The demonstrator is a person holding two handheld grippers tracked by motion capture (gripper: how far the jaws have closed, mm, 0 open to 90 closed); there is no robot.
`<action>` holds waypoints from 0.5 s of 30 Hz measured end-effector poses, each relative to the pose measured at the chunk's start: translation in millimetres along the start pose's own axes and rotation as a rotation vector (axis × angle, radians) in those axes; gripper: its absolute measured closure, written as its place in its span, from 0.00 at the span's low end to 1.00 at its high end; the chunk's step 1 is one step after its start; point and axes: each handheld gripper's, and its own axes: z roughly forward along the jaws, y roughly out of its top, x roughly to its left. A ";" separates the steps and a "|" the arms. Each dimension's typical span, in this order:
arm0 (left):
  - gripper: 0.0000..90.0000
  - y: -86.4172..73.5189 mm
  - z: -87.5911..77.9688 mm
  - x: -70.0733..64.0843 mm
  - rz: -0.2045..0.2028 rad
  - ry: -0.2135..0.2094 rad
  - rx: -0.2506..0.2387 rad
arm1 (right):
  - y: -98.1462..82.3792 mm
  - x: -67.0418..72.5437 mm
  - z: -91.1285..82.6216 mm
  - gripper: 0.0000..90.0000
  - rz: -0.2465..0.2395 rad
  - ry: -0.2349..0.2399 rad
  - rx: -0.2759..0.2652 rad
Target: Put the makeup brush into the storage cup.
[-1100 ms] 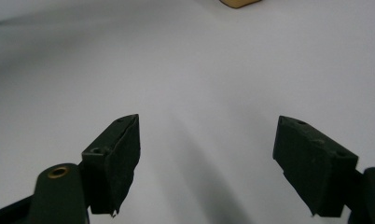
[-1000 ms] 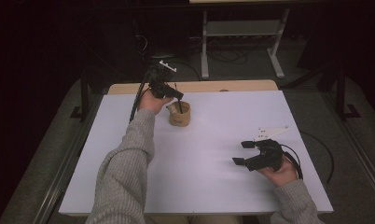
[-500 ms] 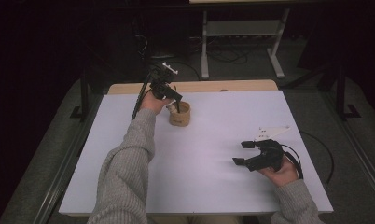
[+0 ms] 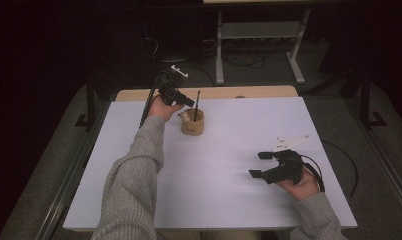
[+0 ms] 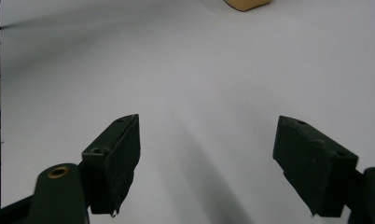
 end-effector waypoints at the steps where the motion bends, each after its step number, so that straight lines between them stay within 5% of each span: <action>1: 0.79 -0.1 -0.4 -0.2 0.004 -0.004 -0.004 | 0.0 -0.4 -0.4 0.24 0.002 0.000 -0.002; 15: 0.77 -2.7 -18.1 -6.3 0.023 -0.026 -0.037 | -1.1 -3.9 -3.6 0.24 0.015 -0.041 -0.010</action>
